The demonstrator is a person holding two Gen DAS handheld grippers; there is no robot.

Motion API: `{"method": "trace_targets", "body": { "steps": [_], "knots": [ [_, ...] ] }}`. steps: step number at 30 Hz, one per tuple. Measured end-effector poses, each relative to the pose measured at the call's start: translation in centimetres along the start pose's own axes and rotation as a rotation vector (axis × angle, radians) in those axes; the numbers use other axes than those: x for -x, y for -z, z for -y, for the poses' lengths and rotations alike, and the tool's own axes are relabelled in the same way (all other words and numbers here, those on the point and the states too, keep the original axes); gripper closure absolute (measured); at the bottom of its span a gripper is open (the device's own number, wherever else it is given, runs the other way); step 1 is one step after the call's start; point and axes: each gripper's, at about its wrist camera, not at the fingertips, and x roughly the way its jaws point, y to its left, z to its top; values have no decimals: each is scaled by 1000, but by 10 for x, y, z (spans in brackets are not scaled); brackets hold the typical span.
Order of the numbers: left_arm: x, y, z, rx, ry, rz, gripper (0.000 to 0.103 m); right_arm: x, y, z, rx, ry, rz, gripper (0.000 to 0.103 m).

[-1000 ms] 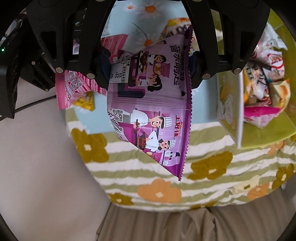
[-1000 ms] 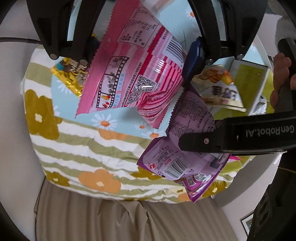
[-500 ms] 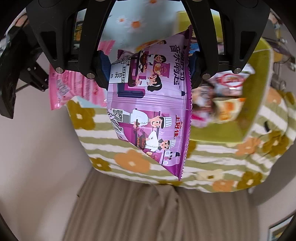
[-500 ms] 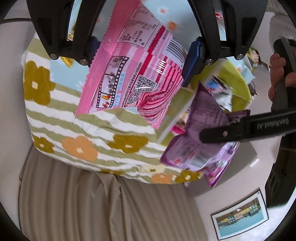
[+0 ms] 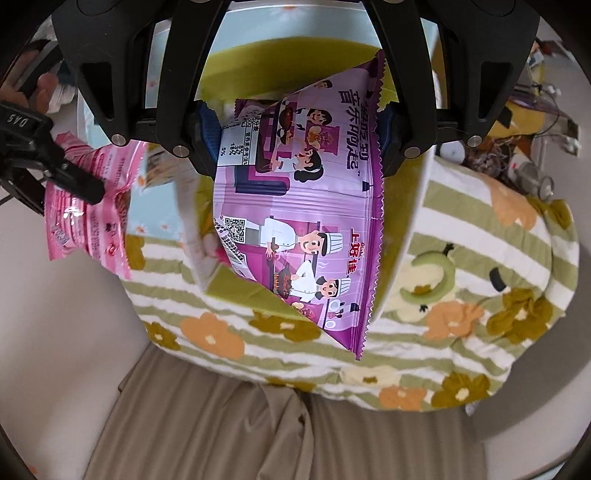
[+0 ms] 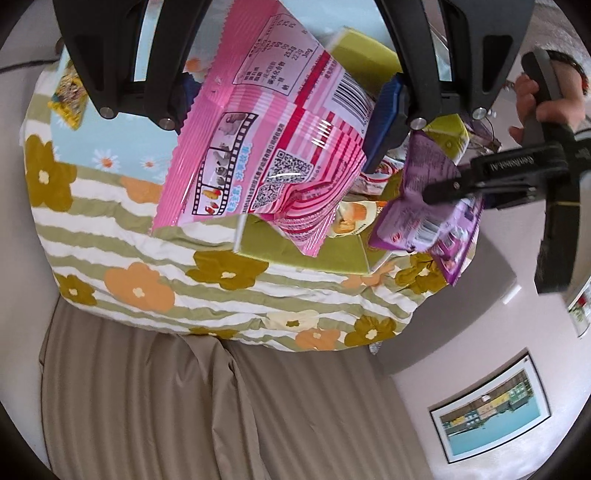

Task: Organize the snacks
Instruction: 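Carry both bags over the yellow box and release them inside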

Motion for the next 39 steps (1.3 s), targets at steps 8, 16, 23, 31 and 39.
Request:
{"method": "trace_targets", "body": {
  "steps": [8,16,23,31,39],
  "knots": [
    [-47,-8,-35,-68,16,-74,6,-38,-1,-25,-81,53,-32,35],
    [-20,-3,-53,-90,12,-28,6,-52,-6,-38,-127,94,-32,35],
    [-2,-2,-60,-99,44,-1,6,-62,-26,-53,-141,121,-19,33],
    [-6,-4,-64,-103,50,-10,6,-105,-45,-52,-207,114,-32,31],
    [-14,4,-60,-129,34,-30,6,-105,-37,-53,-226,112,43,1]
  ]
}}
